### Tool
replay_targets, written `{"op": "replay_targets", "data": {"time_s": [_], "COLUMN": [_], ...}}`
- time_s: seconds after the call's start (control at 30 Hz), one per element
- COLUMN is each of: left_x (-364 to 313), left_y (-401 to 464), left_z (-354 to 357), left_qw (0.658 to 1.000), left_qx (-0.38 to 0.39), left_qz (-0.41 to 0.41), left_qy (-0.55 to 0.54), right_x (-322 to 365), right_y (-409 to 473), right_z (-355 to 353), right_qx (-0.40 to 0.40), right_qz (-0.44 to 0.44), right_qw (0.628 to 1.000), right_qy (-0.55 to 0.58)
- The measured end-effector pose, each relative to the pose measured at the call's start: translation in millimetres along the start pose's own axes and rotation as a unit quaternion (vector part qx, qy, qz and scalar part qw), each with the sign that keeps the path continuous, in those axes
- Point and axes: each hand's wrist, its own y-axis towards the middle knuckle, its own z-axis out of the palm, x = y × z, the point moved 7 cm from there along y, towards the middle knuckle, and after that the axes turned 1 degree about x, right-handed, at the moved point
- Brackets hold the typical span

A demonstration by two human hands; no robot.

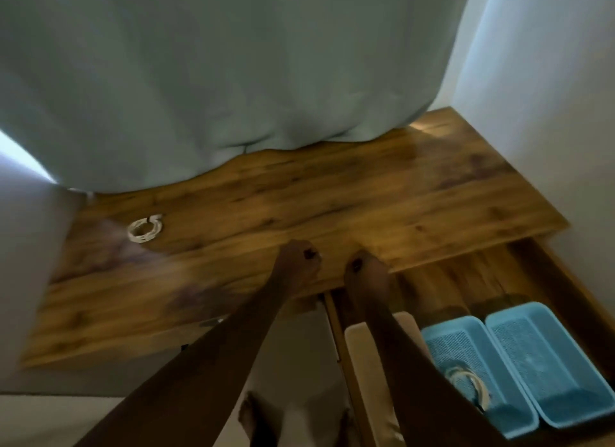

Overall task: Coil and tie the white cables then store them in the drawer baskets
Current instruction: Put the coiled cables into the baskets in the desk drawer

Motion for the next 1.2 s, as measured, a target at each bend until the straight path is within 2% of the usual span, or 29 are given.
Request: {"op": "replay_targets", "data": {"time_s": [0.27, 0.47, 0.7, 0.9, 1.2], "left_x": [71.1, 129.4, 202.0, 270.6, 327.3], "left_y": [3.5, 3.3, 12.6, 14.7, 44.1], "left_z": [-94.8, -174.8, -264.5, -319.9, -367.2], "left_qw": [0.998, 0.992, 0.990, 0.979, 0.962], "left_qx": [-0.052, -0.081, -0.126, -0.163, -0.200], "left_qz": [-0.031, -0.051, -0.051, -0.086, -0.131], "left_qy": [-0.021, -0.082, -0.048, -0.087, -0.132], "right_x": [92.0, 171.6, 258.0, 305.1, 356.0], "right_y": [3.5, -2.6, -19.2, -30.4, -19.9], "right_z": [81.6, 143.0, 229.9, 291.0, 361.3], "right_qx": [0.063, 0.088, 0.109, 0.118, 0.141], "right_qz": [-0.101, -0.128, -0.184, -0.173, -0.200], "right_qw": [0.993, 0.987, 0.975, 0.977, 0.964], "right_qy": [-0.019, -0.052, -0.056, -0.041, -0.102]}}
